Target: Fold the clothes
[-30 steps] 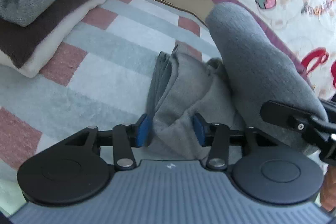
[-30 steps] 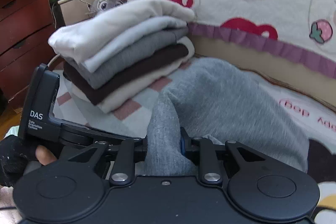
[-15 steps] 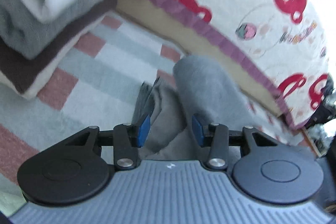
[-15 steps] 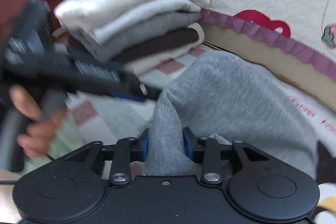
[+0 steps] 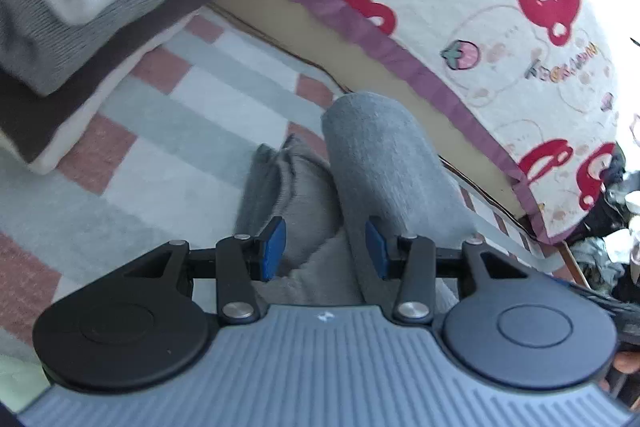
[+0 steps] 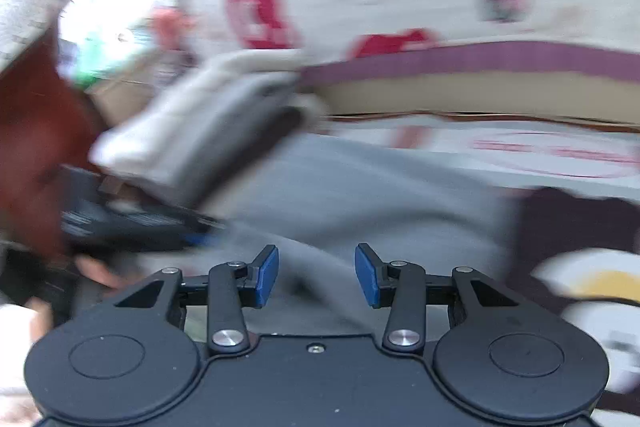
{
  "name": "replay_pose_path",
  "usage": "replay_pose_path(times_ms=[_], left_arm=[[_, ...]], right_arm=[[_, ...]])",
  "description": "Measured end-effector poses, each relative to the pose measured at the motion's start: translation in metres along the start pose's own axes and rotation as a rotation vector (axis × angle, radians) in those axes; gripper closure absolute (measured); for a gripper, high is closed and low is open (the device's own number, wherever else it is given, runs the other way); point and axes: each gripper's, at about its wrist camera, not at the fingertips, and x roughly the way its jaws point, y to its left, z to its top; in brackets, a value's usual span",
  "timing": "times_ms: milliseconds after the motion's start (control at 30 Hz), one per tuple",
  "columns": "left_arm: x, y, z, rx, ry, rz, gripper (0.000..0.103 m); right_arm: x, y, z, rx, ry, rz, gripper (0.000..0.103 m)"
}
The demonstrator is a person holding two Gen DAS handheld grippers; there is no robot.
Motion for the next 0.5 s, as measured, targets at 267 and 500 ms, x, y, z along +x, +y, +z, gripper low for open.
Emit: replay_pose_path(times_ms=[267, 500], left_arm=[[-0.013, -0.001, 0.005, -0.074, -0.011, -0.116, 0.052], [0.008, -0.018, -0.018, -0.092, 0.166, -0.240, 0.036]], right_arm=[[-0.009, -0.016, -0.045, -0.094, 0.092, -0.267, 0.054], [0.013, -0.010, -0.046, -0.210, 0.126, -0.331, 0.046]])
